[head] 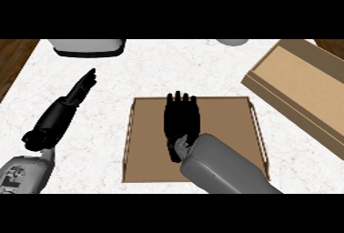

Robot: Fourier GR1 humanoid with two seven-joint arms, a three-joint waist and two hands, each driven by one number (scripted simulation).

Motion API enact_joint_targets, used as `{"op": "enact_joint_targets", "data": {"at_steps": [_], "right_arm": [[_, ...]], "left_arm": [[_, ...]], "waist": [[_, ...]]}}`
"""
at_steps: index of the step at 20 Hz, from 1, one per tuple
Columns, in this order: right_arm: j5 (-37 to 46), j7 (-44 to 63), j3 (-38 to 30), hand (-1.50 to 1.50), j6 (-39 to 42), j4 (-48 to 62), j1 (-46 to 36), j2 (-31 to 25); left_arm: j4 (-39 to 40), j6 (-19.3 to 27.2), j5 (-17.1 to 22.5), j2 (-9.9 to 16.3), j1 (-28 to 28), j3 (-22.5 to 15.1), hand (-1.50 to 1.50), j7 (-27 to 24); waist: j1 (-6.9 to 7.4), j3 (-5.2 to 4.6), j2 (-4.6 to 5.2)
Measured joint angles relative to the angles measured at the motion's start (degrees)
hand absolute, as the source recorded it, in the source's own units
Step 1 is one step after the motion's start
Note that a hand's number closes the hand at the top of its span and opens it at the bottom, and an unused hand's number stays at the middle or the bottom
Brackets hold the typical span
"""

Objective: Pick the can from the tray and place it in the cardboard box

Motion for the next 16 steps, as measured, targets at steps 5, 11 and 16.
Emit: {"op": "enact_joint_targets", "data": {"at_steps": [5, 11, 16], "right_arm": [[2.84, -1.11, -1.45, -1.50, -0.14, 1.92, 1.74, -0.36], [5.06, -3.15, -2.64, -1.50, -1.58, 4.24, 3.80, 0.14], [8.02, -7.84, -3.14, 1.50, -2.36, 5.55, 3.72, 0.31]], "left_arm": [[-1.55, -0.73, 0.27, -0.41, -1.06, 0.88, 0.00, 2.76], [-1.88, -1.76, -0.76, -1.20, -0.55, 2.04, 0.00, 2.45], [0.69, -1.93, -2.78, -2.93, -0.43, 2.48, 0.00, -0.06]], "waist": [[-0.13, 0.02, -0.04], [-0.06, 0.01, -0.13], [-0.12, -0.02, -0.41]]}}
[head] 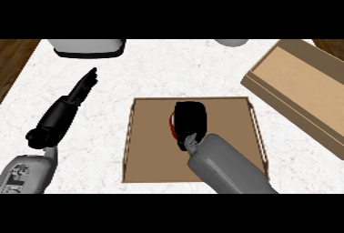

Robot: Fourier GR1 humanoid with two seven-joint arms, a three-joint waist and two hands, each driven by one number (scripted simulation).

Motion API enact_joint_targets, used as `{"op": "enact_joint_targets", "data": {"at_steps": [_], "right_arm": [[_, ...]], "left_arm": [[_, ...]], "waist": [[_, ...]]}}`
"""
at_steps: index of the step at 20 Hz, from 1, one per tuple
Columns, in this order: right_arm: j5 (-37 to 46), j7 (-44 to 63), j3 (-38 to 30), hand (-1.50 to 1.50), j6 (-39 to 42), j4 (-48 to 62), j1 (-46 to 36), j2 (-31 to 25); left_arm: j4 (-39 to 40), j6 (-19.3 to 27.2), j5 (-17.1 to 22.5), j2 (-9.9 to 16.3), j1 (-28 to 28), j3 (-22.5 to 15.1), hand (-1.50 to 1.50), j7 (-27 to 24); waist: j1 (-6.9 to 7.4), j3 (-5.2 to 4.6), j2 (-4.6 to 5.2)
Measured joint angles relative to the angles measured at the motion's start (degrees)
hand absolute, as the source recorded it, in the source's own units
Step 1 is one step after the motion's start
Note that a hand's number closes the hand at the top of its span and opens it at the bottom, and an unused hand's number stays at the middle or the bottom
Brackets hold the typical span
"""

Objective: Pick the can from the tray and place it in the cardboard box

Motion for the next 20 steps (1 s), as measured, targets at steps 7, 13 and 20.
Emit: {"op": "enact_joint_targets", "data": {"at_steps": [7, 13, 20], "right_arm": [[4.96, -5.40, 1.63, 1.50, -3.82, 2.51, -1.23, -0.69], [-1.20, -28.91, -2.36, 1.50, -7.50, 2.13, 0.05, -9.00], [-1.96, -48.83, -7.02, 1.50, -15.70, 6.11, -0.62, -13.98]], "left_arm": [[-0.75, -2.01, 0.03, -0.19, -0.31, 1.71, 0.00, 0.90], [-0.67, -1.70, -0.71, -0.96, -0.29, 1.46, 0.00, 0.68], [-1.14, -1.63, -1.73, -1.83, -0.14, 1.12, 0.00, 1.26]], "waist": [[0.08, 0.02, 0.13], [0.30, 0.08, 0.44], [0.29, 0.07, 0.54]]}}
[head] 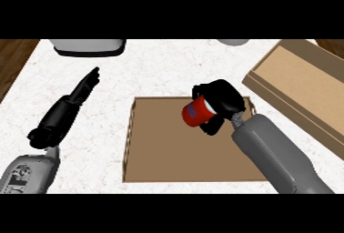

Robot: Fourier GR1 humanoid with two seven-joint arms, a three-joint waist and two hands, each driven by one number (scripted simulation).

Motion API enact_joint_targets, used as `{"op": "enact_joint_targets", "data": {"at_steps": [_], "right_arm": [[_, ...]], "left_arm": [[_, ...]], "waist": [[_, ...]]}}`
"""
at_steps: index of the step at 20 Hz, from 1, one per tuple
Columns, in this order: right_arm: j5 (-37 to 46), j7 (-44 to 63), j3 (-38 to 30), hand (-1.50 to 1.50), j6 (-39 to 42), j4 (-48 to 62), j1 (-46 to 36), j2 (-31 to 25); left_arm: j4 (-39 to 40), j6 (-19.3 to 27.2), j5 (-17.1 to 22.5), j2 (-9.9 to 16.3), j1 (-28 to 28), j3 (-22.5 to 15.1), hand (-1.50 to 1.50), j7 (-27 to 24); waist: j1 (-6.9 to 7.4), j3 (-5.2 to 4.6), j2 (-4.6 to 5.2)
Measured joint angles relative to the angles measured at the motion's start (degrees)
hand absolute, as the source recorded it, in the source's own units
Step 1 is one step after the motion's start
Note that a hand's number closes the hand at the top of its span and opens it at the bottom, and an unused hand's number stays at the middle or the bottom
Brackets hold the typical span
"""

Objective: Pick the can from the tray and place it in the cardboard box

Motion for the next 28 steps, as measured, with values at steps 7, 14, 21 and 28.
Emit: {"op": "enact_joint_targets", "data": {"at_steps": [7, 14, 21, 28], "right_arm": [[2.53, -2.68, -3.62, 1.50, -2.21, -10.26, 0.36, -4.86], [-0.81, 7.48, -15.17, 1.50, -2.54, -17.48, -1.61, -5.88], [-3.56, 11.47, -27.60, 1.50, -4.05, -14.79, -3.96, -10.26], [-3.91, 5.60, -35.27, 1.50, -4.67, -0.83, -8.37, -16.82]], "left_arm": [[-0.87, -1.05, 0.30, 0.53, 1.21, 1.40, 0.00, 0.13], [-1.43, -0.99, 0.10, 0.04, 1.18, 1.59, 0.00, 1.49], [-0.50, -1.15, -0.80, -0.47, 0.71, 1.56, 0.00, 0.18], [-1.10, -1.56, -1.38, -1.32, 0.51, 1.34, 0.00, 0.67]], "waist": [[-0.70, -0.03, -0.26], [-1.18, -0.04, -0.46], [-0.69, -0.03, -0.14], [0.15, -0.02, 0.12]]}}
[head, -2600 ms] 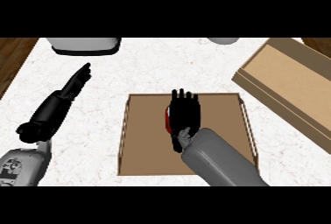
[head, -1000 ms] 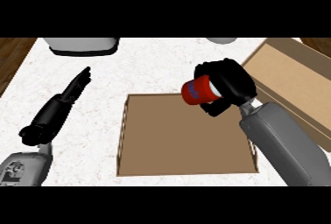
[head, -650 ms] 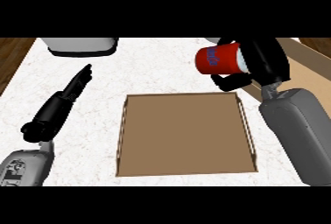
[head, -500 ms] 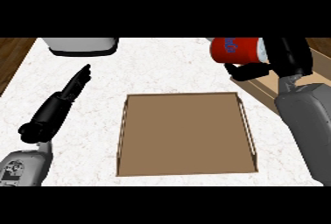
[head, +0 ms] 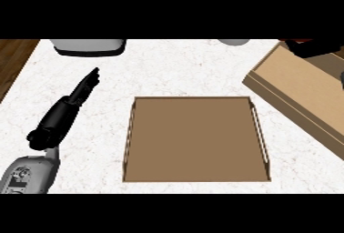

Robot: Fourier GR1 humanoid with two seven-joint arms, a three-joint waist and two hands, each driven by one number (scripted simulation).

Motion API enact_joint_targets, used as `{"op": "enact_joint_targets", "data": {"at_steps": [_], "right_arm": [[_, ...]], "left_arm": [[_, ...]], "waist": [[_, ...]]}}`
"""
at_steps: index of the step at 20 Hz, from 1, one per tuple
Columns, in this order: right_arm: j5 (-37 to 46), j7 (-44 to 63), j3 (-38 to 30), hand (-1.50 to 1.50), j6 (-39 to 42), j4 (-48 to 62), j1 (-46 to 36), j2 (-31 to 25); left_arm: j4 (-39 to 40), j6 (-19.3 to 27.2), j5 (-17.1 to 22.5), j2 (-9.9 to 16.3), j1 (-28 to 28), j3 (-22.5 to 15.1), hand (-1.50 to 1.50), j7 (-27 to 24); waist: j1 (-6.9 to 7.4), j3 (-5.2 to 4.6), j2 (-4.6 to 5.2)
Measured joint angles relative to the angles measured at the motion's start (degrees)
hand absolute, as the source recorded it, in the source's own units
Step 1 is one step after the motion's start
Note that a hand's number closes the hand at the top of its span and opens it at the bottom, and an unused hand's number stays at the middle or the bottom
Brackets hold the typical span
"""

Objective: Pick the can from the tray and place it in the cardboard box

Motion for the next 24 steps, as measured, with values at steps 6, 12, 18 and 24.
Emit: {"op": "enact_joint_targets", "data": {"at_steps": [6, 12, 18, 24], "right_arm": [[1.27, -5.72, -0.46, 1.50, 5.99, 13.86, -1.96, -5.49], [1.91, -13.07, -0.39, 1.50, 13.42, 26.99, -4.08, -9.94], [4.69, -19.74, 1.37, -1.50, 19.67, 37.63, -6.29, -13.48], [3.82, -31.25, 0.24, -1.50, 22.57, 43.04, -7.64, -14.96]], "left_arm": [[-0.15, -0.72, -0.11, -0.01, -0.06, 0.09, 0.00, -0.96], [-0.77, -0.90, -0.33, -0.25, -0.39, 0.12, 0.00, -0.24], [0.37, -1.39, -0.20, -0.45, -1.51, 0.53, 0.00, -0.28], [1.06, -1.38, -0.70, -0.89, -1.56, 0.49, 0.00, -1.26]], "waist": [[0.73, 0.02, 0.29], [1.23, 0.05, 0.47], [1.57, 0.09, 0.71], [1.60, 0.15, 0.74]]}}
